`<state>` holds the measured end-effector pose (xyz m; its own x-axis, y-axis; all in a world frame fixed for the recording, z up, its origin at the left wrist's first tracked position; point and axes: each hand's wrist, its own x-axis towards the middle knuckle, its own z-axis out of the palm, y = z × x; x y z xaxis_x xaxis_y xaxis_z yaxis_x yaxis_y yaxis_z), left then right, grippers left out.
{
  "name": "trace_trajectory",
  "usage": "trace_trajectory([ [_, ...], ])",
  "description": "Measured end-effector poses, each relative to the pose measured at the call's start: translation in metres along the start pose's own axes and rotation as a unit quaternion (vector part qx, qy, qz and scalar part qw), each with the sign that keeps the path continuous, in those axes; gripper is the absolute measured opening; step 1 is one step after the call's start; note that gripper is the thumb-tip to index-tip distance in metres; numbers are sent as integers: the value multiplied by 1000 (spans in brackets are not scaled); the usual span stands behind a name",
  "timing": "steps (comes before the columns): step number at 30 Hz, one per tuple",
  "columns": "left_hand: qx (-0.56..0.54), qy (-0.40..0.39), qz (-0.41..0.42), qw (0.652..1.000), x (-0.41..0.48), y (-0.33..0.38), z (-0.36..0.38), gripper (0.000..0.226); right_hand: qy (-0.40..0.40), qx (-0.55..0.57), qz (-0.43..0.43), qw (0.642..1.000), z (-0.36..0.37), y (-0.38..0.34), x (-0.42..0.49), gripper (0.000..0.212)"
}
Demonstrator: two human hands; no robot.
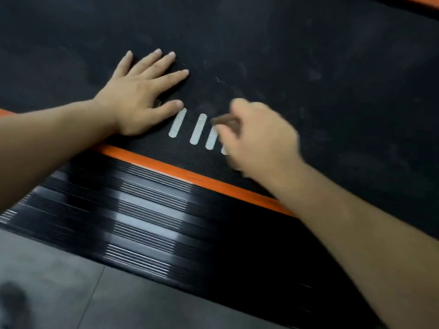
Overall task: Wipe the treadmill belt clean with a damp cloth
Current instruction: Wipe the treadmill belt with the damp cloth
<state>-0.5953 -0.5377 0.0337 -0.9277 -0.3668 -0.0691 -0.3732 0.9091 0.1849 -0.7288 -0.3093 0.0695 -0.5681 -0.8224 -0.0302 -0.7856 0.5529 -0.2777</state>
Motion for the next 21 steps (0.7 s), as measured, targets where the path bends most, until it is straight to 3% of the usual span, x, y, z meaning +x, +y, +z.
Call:
trace_trajectory([
  [3,0,16,3,1000,-1,-4,4,75,55,-21,131,990,-23,56,-18,34],
  [6,4,15,9,1000,0,-5,5,74,85,-10,211,974,-14,31,-23,32],
  [10,0,13,23,1000,3,-5,3,74,23,37,51,998,28,-90,-4,20],
  [12,-6,17,28,999,4,-8,4,72,30,30,45,998,28,-97,1,25],
  [15,-18,17,26,999,7,-9,8,66,59,3,185,981,10,-42,-14,36],
  [18,-25,-6,55,998,10,-13,3,61,83,-51,327,940,-4,-17,-27,34],
  [21,-15,-23,150,988,9,-57,-21,64,86,-54,355,929,5,-54,-11,28],
])
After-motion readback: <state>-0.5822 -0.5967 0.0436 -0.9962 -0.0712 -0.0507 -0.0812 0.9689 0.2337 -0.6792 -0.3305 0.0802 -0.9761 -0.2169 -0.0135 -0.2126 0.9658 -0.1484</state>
